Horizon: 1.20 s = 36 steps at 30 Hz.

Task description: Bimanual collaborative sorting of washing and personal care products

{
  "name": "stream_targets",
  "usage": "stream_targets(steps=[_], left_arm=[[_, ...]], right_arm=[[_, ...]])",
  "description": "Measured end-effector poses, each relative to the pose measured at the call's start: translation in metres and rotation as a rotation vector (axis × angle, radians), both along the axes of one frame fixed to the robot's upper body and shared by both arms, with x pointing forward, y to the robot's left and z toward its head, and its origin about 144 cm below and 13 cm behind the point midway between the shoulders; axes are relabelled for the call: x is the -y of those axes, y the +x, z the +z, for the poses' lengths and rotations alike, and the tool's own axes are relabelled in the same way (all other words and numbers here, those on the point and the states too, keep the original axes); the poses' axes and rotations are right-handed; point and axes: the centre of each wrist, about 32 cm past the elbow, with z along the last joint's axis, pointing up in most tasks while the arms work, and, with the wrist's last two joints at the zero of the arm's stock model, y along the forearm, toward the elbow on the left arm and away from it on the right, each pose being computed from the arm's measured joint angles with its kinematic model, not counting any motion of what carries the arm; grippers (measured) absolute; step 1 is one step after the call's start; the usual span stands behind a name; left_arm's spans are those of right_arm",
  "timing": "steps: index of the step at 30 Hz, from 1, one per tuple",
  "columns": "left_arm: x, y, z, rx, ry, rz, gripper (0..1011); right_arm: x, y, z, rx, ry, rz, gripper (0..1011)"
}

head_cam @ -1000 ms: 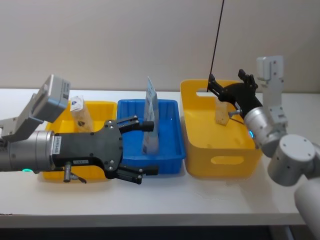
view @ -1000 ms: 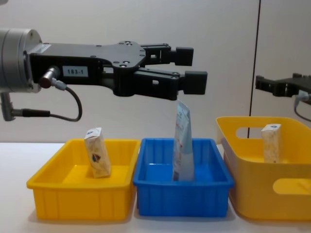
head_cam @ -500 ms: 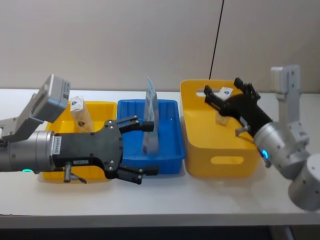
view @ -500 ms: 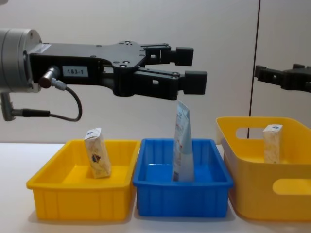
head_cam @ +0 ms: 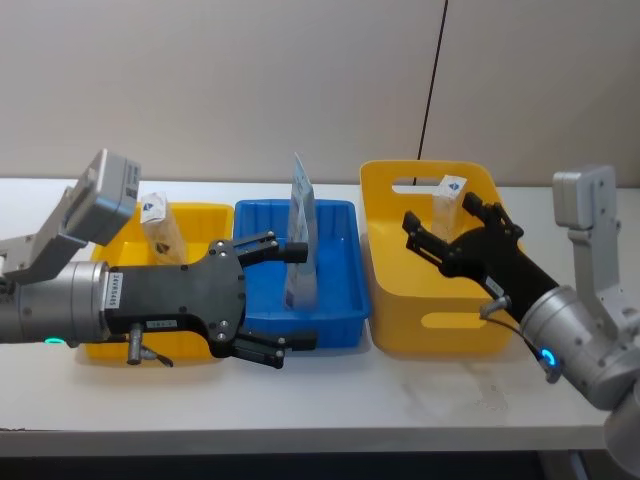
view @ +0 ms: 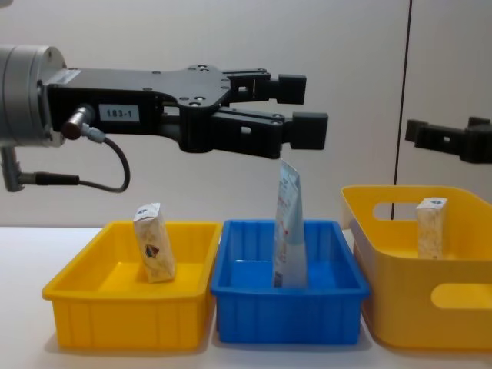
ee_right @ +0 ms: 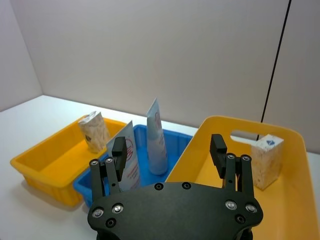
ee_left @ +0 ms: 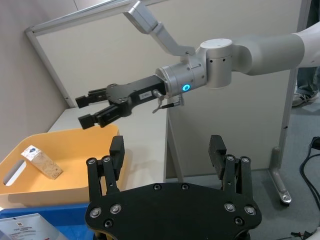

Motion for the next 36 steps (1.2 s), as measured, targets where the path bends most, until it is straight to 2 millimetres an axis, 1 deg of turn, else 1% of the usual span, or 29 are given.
stream_targets(steps=[6, 12, 23, 36], left_arm=[[0.0, 0.0, 0.0, 0.0, 0.0, 0.0, 1001], [0.0, 0.0, 0.0, 0.0, 0.0, 0.0, 1001], [0.0, 0.0, 0.0, 0.0, 0.0, 0.0, 1001], [0.0, 0.0, 0.0, 0.0, 0.0, 0.0, 1001]], right_arm=[[-0.002, -0.008, -0.006, -0.02, -0.011, -0.011, 1003], [-0.009, -0.007, -0.011, -0.031, -0.022, -0.018, 1003], [-0.028, 0.008, -0.02, -0.042, -0.033, 0.012, 1003], [-0.056, 0.034, -0.027, -0.048, -0.033, 0.112, 1003]])
